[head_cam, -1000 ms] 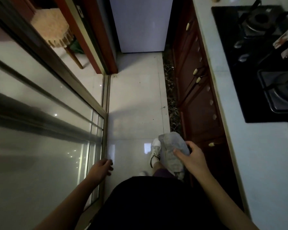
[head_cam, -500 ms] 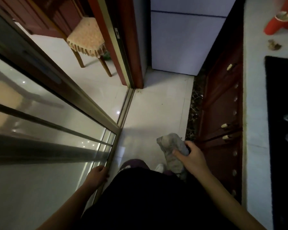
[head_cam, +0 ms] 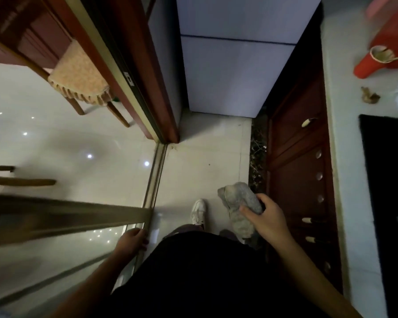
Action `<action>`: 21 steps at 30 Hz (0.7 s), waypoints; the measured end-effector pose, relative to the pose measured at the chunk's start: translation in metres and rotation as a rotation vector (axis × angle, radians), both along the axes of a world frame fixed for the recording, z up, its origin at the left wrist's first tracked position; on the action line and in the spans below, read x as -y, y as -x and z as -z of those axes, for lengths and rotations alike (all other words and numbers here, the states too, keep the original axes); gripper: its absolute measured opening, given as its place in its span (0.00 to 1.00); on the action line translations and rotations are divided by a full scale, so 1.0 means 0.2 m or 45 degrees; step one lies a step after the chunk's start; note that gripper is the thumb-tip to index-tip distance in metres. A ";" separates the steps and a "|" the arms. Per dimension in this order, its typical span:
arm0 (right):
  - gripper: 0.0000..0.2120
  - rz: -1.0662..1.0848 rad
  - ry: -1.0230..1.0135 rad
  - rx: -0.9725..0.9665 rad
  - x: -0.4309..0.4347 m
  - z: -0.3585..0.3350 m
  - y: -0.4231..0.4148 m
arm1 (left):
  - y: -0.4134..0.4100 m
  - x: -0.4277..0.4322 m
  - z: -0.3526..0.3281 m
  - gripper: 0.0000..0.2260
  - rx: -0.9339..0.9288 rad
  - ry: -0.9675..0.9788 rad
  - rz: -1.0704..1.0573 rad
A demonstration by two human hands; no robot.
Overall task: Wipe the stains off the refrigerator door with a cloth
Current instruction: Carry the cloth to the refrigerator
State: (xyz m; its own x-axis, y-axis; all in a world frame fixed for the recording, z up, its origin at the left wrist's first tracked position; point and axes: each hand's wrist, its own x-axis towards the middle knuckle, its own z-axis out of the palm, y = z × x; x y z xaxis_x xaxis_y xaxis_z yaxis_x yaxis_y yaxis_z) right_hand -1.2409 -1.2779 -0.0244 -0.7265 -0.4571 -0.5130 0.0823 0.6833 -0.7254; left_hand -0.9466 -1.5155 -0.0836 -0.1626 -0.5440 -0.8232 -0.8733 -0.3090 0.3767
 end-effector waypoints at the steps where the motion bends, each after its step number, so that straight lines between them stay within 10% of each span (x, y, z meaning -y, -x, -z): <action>1: 0.12 0.045 0.005 -0.003 0.04 -0.01 0.05 | 0.10 0.08 -0.01 0.13 -0.024 -0.009 0.039; 21: 0.14 0.108 0.007 0.055 0.87 0.04 1.30 | 1.42 0.97 -0.09 0.11 -0.046 0.016 0.039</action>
